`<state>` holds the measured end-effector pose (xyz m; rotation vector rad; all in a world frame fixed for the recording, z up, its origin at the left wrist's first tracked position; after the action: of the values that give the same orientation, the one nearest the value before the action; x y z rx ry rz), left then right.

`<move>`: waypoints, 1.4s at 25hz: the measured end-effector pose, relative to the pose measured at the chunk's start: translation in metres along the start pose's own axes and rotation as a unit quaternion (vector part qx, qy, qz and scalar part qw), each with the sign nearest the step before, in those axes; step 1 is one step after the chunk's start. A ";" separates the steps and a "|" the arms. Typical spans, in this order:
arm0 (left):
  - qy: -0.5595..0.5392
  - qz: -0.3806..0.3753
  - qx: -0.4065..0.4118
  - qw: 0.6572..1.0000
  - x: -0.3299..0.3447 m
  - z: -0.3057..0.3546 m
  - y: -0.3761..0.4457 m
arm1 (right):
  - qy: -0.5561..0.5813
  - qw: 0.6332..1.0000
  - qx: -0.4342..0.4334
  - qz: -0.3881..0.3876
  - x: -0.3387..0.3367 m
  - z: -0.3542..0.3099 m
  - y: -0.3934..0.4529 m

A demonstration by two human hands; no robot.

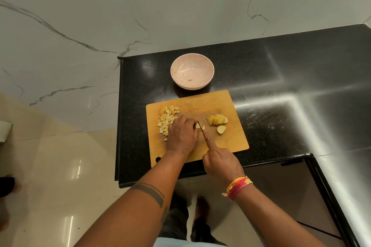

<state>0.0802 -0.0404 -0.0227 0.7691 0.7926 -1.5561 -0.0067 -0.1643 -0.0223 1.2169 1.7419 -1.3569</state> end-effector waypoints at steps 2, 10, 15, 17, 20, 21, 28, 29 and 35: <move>0.000 0.003 0.002 1.000 0.001 0.000 0.002 | -0.006 1.000 -0.005 -0.008 0.001 0.000 0.004; -0.013 0.013 -0.008 1.000 0.002 -0.004 0.004 | -0.007 0.999 -0.034 -0.012 0.009 0.003 0.008; 0.016 0.010 -0.003 1.000 0.001 0.000 0.006 | -0.035 0.999 -0.022 -0.018 0.011 0.004 0.006; 0.021 0.010 -0.006 1.000 0.002 0.001 0.005 | -0.039 0.999 -0.023 -0.024 0.013 0.005 -0.002; 0.017 0.019 -0.017 1.000 0.002 -0.002 0.006 | -0.019 0.999 -0.015 -0.029 0.017 0.007 -0.018; 0.016 0.016 -0.020 1.000 0.002 -0.003 0.007 | -0.009 1.000 -0.011 -0.026 0.018 0.009 -0.022; -0.007 0.016 0.000 1.000 0.000 -0.003 -0.009 | 0.032 0.999 0.033 -0.014 0.028 0.009 -0.027; -0.008 0.011 0.004 1.000 0.001 -0.005 -0.014 | 0.031 0.999 0.033 -0.009 0.028 0.002 -0.024; -0.013 0.012 0.006 1.000 -0.017 -0.027 -0.022 | 0.036 0.999 -0.001 -0.006 0.025 -0.046 0.008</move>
<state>0.0617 -0.0065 -0.0218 0.7636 0.7533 -1.5487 -0.0057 -0.1127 -0.0340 1.2708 1.8024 -1.3333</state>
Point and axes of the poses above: each hand's wrist, its own y-axis towards the middle knuckle, its own x-axis out of the palm, z = x × y, the point moved 7 cm from there along y, towards the middle knuckle, and after that the axes turned 12 degrees about -y, right-handed, at the moved point
